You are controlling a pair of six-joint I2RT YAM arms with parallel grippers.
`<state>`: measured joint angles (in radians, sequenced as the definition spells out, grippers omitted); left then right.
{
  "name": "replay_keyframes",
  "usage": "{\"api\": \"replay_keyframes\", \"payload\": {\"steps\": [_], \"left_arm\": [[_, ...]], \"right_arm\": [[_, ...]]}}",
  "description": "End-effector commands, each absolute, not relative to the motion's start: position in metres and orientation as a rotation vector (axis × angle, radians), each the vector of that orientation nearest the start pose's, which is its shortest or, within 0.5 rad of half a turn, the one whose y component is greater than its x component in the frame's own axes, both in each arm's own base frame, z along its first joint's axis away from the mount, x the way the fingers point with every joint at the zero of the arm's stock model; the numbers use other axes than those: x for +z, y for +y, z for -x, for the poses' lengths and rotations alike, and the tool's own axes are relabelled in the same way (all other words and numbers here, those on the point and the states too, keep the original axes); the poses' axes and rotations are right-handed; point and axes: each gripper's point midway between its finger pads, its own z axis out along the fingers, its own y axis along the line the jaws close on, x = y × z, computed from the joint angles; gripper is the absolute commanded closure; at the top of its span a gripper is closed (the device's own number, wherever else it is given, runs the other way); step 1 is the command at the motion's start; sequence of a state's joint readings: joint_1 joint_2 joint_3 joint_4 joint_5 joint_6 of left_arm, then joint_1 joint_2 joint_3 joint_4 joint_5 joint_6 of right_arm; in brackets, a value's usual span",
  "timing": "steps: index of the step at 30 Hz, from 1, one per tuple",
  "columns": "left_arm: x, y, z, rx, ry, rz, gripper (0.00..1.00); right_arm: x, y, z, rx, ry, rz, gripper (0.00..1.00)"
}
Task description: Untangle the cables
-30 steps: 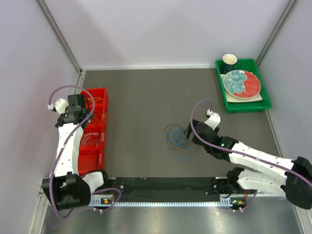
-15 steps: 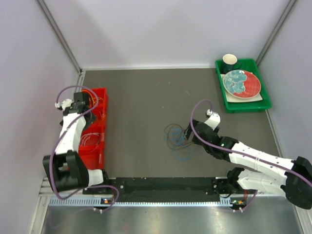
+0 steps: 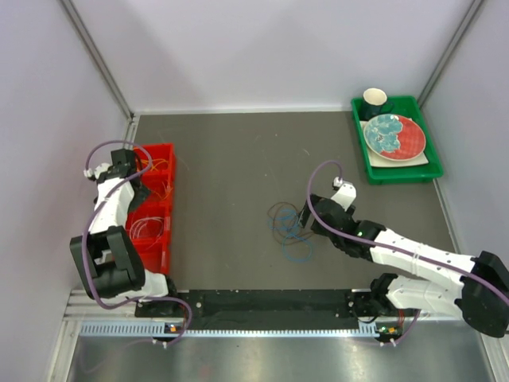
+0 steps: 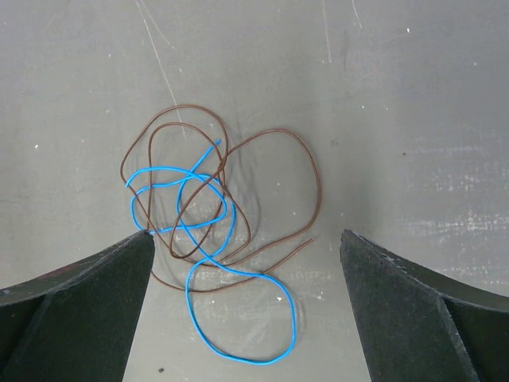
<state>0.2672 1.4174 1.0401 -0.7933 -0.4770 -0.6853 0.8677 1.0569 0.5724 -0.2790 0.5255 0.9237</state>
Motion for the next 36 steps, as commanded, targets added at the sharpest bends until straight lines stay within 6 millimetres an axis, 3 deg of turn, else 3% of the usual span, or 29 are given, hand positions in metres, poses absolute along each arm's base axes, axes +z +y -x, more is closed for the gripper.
{"api": "replay_keyframes", "payload": {"steps": [1, 5, 20, 28, 36], "left_arm": [[0.095, 0.130, -0.263, 0.499, 2.312, 1.307, 0.15], [0.101, 0.131, -0.259, 0.504, 2.273, 1.314, 0.21], [0.093, 0.132, -0.234, 0.539, 2.278, 1.378, 0.21], [0.121, 0.137, -0.232, 0.529, 2.184, 1.324, 0.23], [0.122, 0.130, -0.220, 0.503, 2.176, 1.335, 0.22]], "right_arm": [[0.118, 0.194, -0.245, 0.406, 2.169, -0.326, 0.01], [0.118, 0.194, -0.246, 0.405, 2.171, -0.325, 0.01], [0.116, 0.194, -0.245, 0.402, 2.178, -0.320, 0.01], [0.117, 0.196, -0.245, 0.407, 2.178, -0.318, 0.01], [0.116, 0.196, -0.246, 0.400, 2.183, -0.316, 0.01]]}}
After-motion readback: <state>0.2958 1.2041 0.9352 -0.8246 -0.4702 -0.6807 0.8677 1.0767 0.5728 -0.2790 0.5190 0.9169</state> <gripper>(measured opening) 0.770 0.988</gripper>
